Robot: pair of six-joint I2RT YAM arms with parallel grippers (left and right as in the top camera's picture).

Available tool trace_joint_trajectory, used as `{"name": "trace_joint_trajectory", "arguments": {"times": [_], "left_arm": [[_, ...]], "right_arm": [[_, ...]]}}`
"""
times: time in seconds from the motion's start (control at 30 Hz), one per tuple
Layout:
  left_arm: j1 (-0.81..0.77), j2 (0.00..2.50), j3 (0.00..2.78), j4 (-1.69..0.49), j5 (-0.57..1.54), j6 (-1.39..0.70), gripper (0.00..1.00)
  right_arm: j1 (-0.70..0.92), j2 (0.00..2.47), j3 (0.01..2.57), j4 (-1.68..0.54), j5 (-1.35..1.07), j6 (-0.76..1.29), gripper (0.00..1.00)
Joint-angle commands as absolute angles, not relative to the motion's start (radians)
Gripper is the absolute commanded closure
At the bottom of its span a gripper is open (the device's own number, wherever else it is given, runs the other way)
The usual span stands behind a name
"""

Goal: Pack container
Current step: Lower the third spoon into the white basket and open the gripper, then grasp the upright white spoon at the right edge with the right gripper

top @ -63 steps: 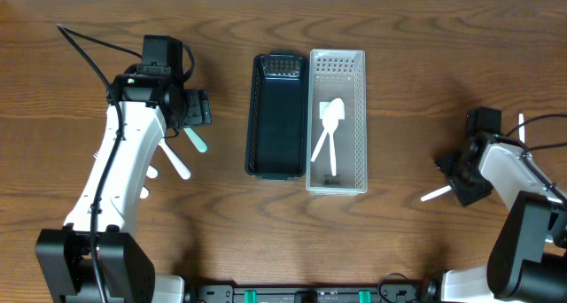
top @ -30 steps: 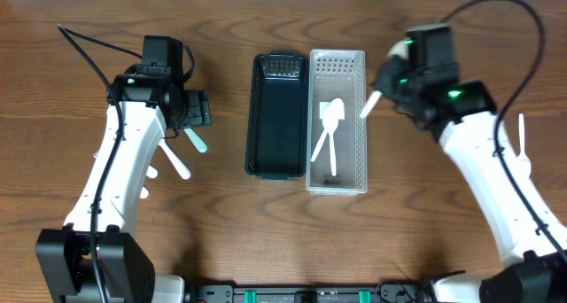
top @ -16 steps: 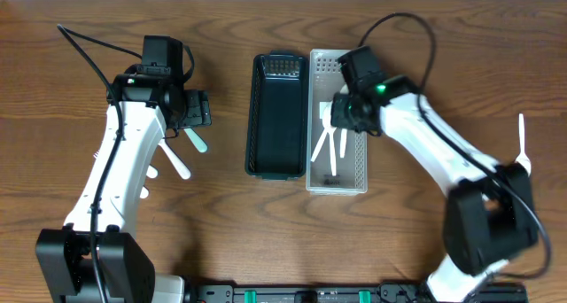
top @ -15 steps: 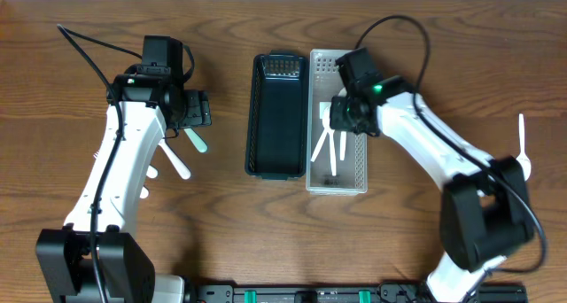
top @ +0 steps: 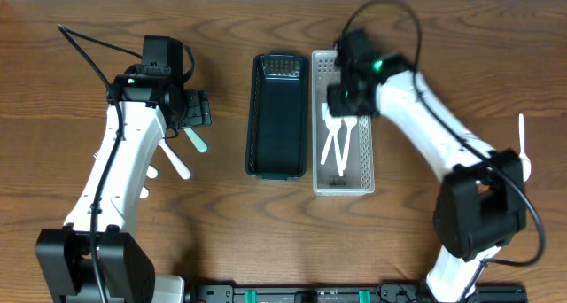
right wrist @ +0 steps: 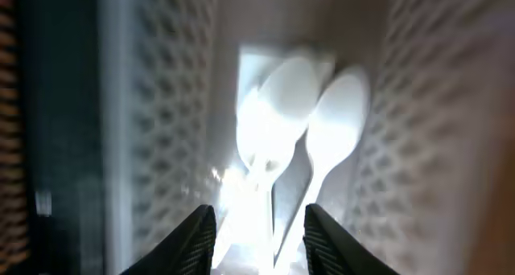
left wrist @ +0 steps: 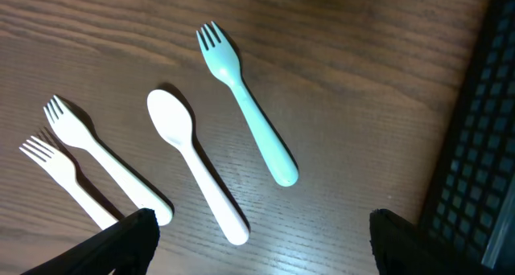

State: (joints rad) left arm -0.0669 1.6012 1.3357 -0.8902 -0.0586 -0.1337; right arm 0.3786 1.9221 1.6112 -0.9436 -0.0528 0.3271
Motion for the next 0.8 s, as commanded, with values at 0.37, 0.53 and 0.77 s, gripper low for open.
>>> {"name": "trace_joint_trajectory", "arguments": {"times": [0.37,0.53,0.77], "left_arm": [[-0.062,1.608,1.356,-0.892,-0.067,-0.134,0.15],[-0.062,1.608,1.356,-0.892,-0.067,-0.134,0.14],[-0.062,1.608,1.356,-0.893,-0.067,-0.134,0.15]], "right_arm": [[-0.139,1.722,1.922,-1.275,0.188,0.150,0.29],[-0.346,1.762,1.892,-1.282,0.171,0.011,0.19],[-0.522,1.872,1.801,-1.209,0.142,-0.169,0.16]]}}
